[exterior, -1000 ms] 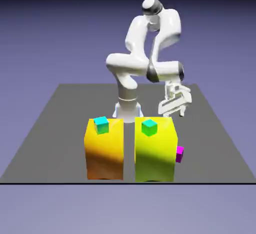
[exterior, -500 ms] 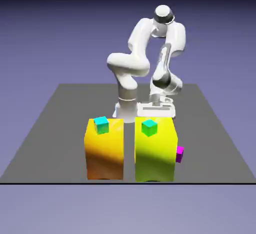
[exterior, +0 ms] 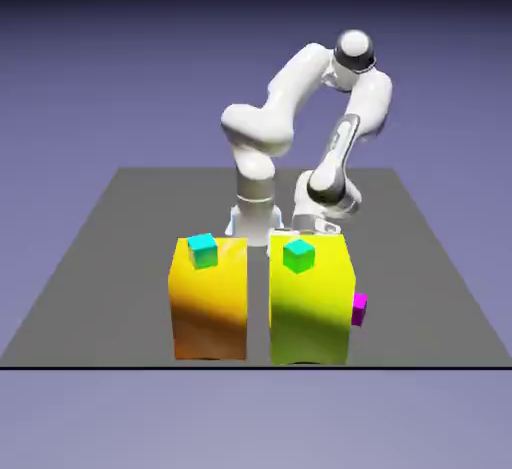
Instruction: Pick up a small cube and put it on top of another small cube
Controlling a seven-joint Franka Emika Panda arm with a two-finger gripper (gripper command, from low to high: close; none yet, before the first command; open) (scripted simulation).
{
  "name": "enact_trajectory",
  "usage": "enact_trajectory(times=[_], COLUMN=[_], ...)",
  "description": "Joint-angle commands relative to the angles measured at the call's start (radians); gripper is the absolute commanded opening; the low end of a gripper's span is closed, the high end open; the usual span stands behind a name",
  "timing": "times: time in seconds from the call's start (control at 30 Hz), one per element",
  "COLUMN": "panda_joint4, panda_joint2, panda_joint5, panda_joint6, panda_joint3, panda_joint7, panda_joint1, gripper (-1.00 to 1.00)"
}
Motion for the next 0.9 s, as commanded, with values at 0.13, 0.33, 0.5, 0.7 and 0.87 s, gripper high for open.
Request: enact_trajectory(times=[0.13, 0.33, 0.5, 0.7, 0.87], panda_joint4=[-0.053, -0.06, 0.049, 0.179, 0.288], panda_joint2=[0.028, 0.085, 0.183, 0.301, 0.399], panda_joint5=[0.013, 0.099, 0.316, 0.577, 0.794], panda_joint6=[0.093, 0.122, -0.03, -0.212, -0.364], panda_joint3=[-0.137, -0.308, -0.467, -0.658, -0.817], panda_joint7=[-0.02, -0.059, -0.126, -0.205, -0.271], panda_joint1=[0.181, 0.347, 0.378, 0.415, 0.445], gripper=[-1.0, -1.0, -1.0, -1.0, -1.0])
